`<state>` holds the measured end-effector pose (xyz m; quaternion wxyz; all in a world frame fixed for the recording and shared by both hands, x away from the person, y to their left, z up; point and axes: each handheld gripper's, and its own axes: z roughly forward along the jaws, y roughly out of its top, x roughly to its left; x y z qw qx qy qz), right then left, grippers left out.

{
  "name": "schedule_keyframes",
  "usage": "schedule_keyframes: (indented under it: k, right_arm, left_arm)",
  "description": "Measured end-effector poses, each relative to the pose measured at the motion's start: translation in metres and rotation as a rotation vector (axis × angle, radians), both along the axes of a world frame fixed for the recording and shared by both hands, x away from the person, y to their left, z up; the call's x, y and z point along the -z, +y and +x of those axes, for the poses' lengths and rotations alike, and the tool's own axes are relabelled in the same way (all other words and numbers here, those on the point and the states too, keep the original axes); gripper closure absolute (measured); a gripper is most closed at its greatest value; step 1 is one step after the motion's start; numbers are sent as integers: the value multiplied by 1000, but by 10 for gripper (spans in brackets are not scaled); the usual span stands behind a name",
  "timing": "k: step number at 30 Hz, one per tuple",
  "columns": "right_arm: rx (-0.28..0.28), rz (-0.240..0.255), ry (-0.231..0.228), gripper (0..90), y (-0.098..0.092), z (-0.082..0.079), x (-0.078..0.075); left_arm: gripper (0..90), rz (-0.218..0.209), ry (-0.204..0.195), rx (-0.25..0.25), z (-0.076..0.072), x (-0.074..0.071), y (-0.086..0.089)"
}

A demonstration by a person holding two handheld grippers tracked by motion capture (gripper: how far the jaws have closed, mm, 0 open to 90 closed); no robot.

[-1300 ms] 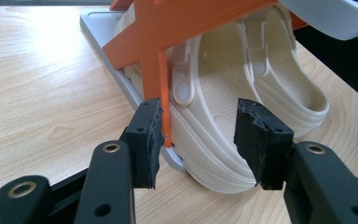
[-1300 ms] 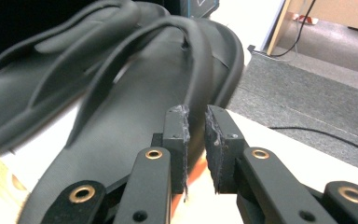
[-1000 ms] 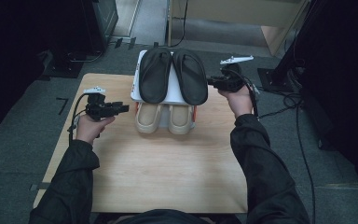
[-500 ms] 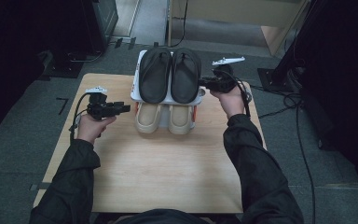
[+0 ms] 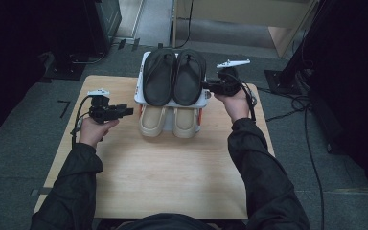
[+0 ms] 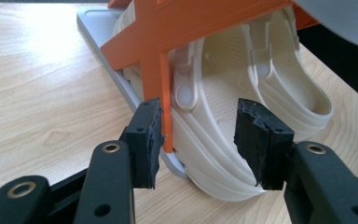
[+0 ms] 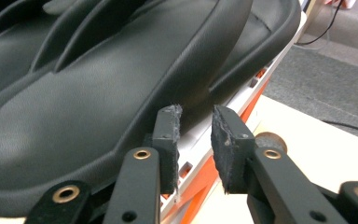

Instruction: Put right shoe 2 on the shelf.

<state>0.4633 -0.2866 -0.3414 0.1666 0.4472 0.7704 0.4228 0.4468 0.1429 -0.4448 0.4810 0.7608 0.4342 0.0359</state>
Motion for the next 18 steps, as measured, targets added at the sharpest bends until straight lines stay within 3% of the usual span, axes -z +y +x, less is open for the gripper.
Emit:
schedule_keyframes:
  k: [3, 6, 11, 18]
  right_arm:
    - [-6, 2, 7, 688, -4, 0, 2]
    - [-14, 20, -42, 660, -9, -4, 5]
    - [-22, 30, -76, 615, -19, -15, 13]
    - [-32, 45, -86, 581, -31, -31, 24]
  left_arm:
    - [512, 10, 4, -1, 0, 1, 0]
    - [509, 20, 3, 0, 0, 2, 0]
    - [492, 27, 12, -5, -2, 5, -2]
    - [463, 38, 9, -5, -4, 7, -7]
